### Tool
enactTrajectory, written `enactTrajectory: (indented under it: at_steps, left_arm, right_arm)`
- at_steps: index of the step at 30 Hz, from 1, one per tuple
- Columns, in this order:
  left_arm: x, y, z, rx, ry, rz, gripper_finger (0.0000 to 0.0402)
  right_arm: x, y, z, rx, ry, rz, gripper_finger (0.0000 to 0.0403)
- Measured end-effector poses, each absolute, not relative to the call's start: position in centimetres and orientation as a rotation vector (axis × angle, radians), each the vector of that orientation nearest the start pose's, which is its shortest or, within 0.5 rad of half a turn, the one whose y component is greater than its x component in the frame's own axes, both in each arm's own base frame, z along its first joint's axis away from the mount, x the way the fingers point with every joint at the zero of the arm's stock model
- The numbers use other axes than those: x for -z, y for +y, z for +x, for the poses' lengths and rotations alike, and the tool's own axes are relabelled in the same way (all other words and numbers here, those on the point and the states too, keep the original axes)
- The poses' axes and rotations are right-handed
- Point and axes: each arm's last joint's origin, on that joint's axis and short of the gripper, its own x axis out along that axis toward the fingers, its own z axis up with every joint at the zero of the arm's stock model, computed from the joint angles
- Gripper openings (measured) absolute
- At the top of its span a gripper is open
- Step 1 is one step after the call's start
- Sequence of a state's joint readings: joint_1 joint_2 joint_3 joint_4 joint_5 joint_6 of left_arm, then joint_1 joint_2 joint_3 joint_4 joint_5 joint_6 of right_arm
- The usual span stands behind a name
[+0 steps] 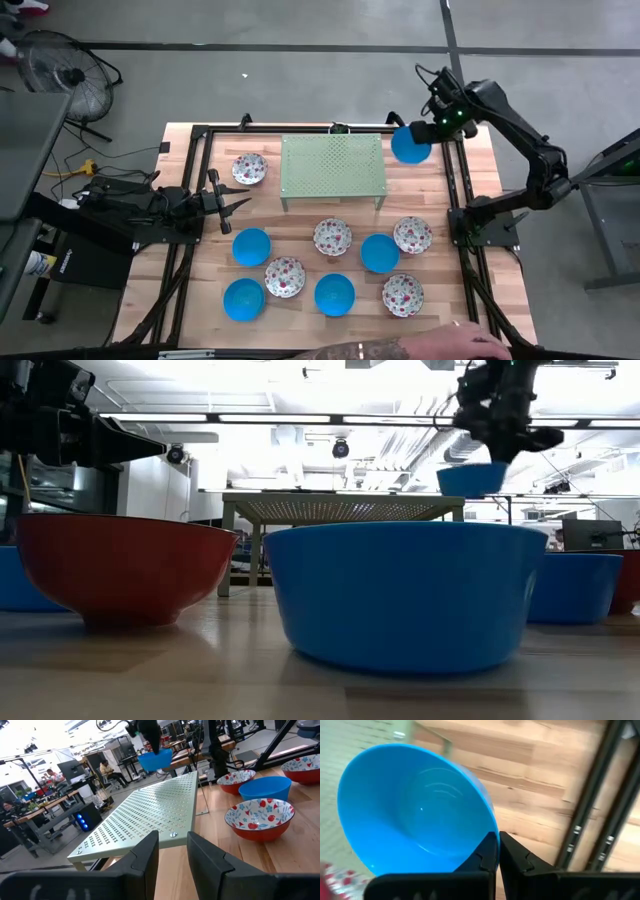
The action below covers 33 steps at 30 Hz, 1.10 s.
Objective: Pick & Place Mini bowls
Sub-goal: Put the blue bowl on the shelf
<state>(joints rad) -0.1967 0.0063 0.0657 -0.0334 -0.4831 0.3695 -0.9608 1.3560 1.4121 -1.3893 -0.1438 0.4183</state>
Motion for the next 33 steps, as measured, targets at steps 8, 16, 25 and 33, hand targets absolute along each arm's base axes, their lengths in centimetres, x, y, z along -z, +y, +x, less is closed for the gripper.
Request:
enactTrajectory:
  at_steps: [8, 16, 25, 33]
  left_arm:
    - [-18.2, -0.4, 9.1, -0.288, 0.029, 0.358, 0.0097]
    - [-18.2, -0.4, 9.1, -0.288, 0.029, 0.358, 0.0097]
    - [-18.2, -0.4, 9.1, -0.288, 0.029, 0.358, 0.0097]
    - [-18.2, -0.4, 9.1, -0.288, 0.029, 0.358, 0.0097]
  right_arm:
    - [-35.8, -19.7, 16.4, 0.865, 1.054, 1.050, 0.0000]
    - [-36.0, -21.3, 20.8, 0.727, 1.119, 1.023, 0.0000]
    - [-34.0, -21.9, 24.2, 0.699, 1.207, 1.044, 0.0000]
    - [-32.5, -21.1, 25.7, 0.722, 1.198, 1.083, 0.0000]
